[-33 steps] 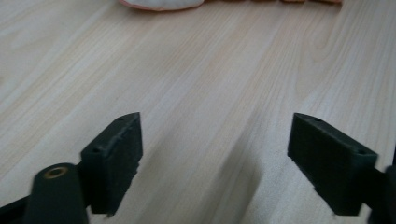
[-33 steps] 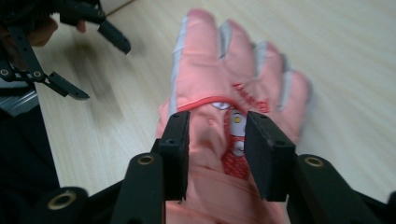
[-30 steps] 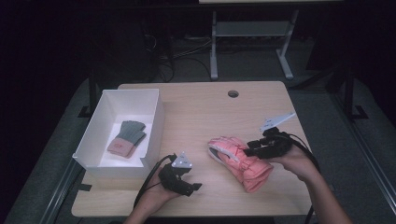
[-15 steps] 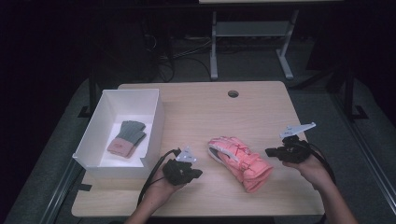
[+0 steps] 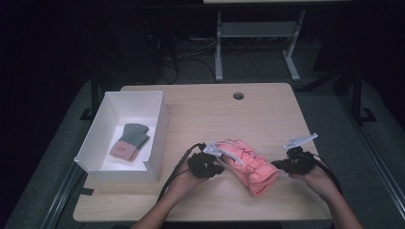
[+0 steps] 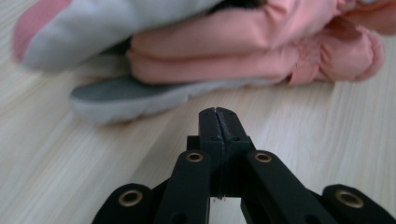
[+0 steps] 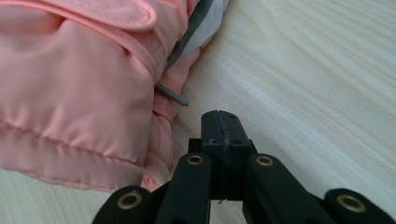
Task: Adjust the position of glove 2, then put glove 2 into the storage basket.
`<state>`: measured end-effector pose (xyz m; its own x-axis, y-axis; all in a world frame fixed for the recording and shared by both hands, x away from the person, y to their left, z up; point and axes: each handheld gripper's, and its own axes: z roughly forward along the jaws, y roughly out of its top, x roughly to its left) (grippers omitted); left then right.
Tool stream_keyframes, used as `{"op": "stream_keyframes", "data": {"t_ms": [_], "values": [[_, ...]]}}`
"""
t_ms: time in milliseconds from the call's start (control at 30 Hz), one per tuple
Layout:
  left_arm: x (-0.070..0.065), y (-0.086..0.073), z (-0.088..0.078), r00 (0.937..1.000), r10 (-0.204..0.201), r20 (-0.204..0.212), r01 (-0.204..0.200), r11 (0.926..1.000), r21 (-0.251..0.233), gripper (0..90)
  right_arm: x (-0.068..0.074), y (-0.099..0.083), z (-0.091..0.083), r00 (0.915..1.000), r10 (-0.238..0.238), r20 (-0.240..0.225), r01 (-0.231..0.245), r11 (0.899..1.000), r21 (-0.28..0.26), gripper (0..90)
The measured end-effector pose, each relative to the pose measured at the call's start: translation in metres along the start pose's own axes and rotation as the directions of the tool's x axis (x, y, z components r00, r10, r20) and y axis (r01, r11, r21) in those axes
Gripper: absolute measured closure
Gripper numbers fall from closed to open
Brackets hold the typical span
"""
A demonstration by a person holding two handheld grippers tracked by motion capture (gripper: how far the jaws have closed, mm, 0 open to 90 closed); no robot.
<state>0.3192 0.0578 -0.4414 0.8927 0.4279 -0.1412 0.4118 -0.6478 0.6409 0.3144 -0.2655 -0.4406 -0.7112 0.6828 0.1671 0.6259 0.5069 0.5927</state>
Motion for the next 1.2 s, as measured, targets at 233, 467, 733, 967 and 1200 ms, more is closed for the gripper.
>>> {"op": "stream_keyframes", "data": {"t_ms": [233,467,733,967,1200], "values": [[-0.002,0.005,0.013,0.9997,-0.007,0.023,0.007,0.9998,-0.020,89.6,0.003,-0.001,0.003,0.9998,-0.009,-0.020,0.009,1.000,0.013,89.9],[0.000,0.007,0.016,0.9993,0.011,0.037,-0.011,0.9999,-0.013,89.6,0.015,-0.004,0.008,0.9984,-0.032,-0.047,0.033,0.999,0.024,90.0],[0.008,0.005,0.009,0.9993,-0.001,0.037,0.002,0.9995,-0.031,89.6,0.034,-0.001,0.015,0.9924,-0.072,-0.099,0.075,0.997,0.021,89.9],[0.015,0.001,0.003,0.9991,-0.003,0.042,0.004,0.9995,-0.032,89.6,0.053,0.005,0.024,0.9813,-0.115,-0.154,0.120,0.993,0.020,89.9],[0.023,-0.002,-0.002,0.9982,-0.001,0.060,0.003,0.9994,-0.035,89.6,0.071,0.011,0.032,0.9666,-0.154,-0.205,0.159,0.987,0.006,89.9]]}}
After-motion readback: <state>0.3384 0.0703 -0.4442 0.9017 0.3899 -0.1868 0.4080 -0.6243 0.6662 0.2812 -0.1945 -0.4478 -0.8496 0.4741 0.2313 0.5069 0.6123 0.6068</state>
